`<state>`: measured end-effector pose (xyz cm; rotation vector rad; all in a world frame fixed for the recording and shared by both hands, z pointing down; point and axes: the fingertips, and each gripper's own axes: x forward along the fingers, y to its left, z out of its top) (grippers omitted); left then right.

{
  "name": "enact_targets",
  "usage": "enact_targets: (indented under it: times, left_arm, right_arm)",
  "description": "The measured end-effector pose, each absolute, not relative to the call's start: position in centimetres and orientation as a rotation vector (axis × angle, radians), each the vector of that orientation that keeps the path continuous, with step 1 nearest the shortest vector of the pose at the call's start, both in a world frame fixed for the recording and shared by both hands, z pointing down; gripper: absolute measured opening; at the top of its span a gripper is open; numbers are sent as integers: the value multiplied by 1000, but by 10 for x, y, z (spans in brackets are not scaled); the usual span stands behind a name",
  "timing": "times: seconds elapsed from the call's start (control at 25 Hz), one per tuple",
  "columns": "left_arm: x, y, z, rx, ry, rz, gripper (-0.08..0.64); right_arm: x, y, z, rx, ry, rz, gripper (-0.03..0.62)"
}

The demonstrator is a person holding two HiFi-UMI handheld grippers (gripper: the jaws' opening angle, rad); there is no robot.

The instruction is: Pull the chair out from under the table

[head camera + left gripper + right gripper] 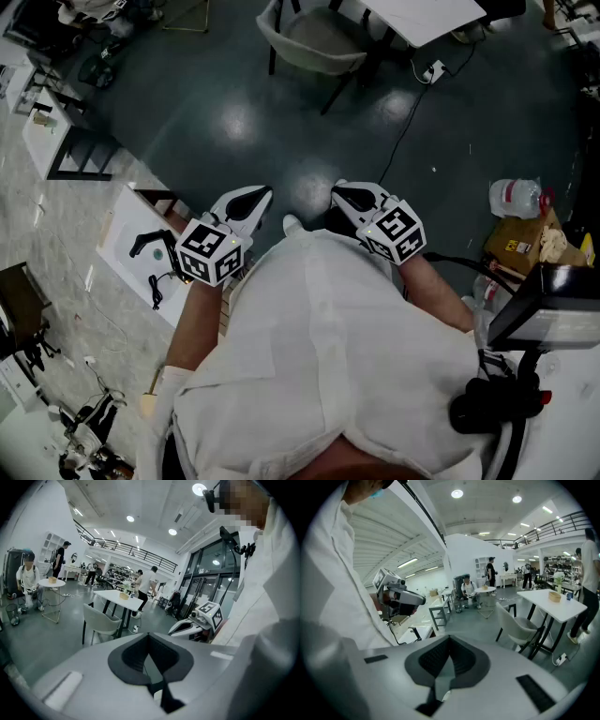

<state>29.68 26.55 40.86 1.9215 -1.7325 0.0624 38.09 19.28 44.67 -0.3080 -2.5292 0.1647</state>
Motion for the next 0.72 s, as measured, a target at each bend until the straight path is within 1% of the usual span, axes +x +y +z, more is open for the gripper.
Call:
enact_targets:
  times: [0.48, 0.72]
  left_arm:
    - [284, 274, 405, 1907, -1771, 43, 6]
    - [263, 271, 409, 1910, -1777, 71, 6]
  right_arm:
    - [363, 195, 441, -344, -2529, 124, 6]
    - [345, 187, 442, -327, -2536, 159, 6]
